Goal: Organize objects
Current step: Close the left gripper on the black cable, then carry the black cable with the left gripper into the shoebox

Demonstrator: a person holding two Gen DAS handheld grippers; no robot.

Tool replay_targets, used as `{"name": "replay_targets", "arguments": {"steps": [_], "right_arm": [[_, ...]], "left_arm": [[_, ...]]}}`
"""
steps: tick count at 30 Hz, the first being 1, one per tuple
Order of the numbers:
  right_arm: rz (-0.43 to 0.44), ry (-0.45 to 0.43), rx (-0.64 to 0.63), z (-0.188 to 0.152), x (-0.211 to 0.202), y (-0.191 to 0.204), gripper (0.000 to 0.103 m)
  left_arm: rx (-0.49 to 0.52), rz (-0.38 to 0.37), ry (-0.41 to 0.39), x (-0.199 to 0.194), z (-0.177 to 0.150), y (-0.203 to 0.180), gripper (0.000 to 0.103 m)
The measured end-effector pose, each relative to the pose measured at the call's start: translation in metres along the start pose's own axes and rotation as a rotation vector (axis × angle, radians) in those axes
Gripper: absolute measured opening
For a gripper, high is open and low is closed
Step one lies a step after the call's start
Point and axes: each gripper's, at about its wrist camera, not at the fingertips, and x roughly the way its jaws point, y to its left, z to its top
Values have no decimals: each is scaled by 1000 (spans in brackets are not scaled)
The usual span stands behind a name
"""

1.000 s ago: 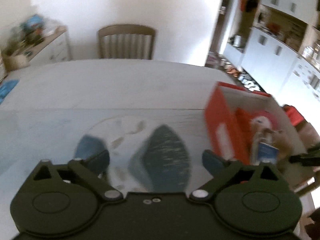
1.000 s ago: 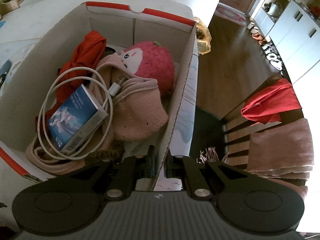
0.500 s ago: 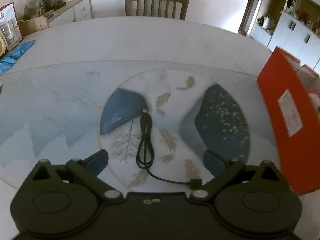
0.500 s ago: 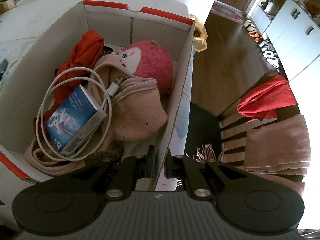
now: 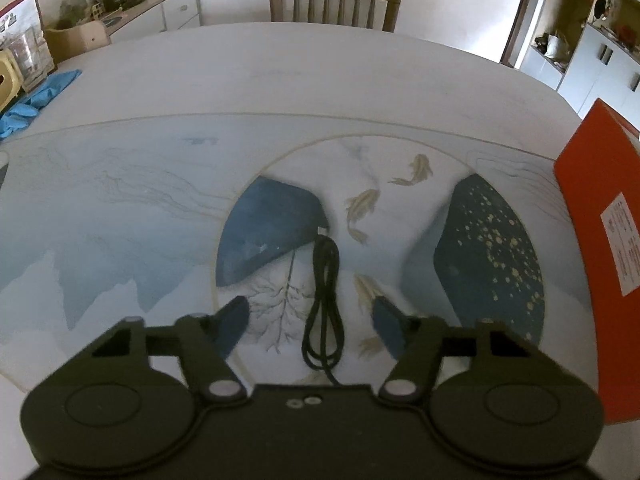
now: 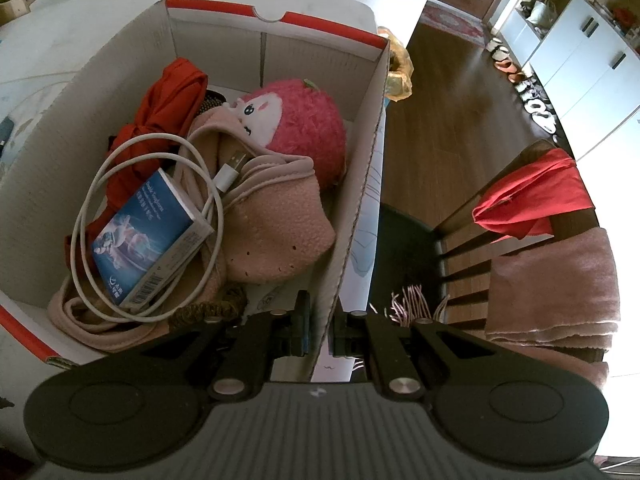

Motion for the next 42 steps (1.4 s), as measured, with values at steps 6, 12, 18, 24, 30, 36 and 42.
{"name": "replay_targets", "arguments": {"steps": [6,12,18,24,30,36,42], "right_arm": [[0,0,-2,0,-1,1,8],[0,-1,-3,0,-1,1,8],[0,-2,-5,0,-1,1,8],[1,-8,1,0,0,0,8],[-1,-12,2,-1,1,1,8],[0,-18,7,-1,1,1,8],[2,-21,8,-2,3,0,8]], "left_arm": [[15,12,3,4,6,-4,48],[31,-7,8,5,10,-12,20],[29,-12,22,5,12,-18,9],[6,-25,21,-2,12,-20,8],[29,-36,-26,-26,11,-31,7],[34,-91,-86,-61,15,-39,7],[66,-185,-158,-103,27,-55,6]]}}
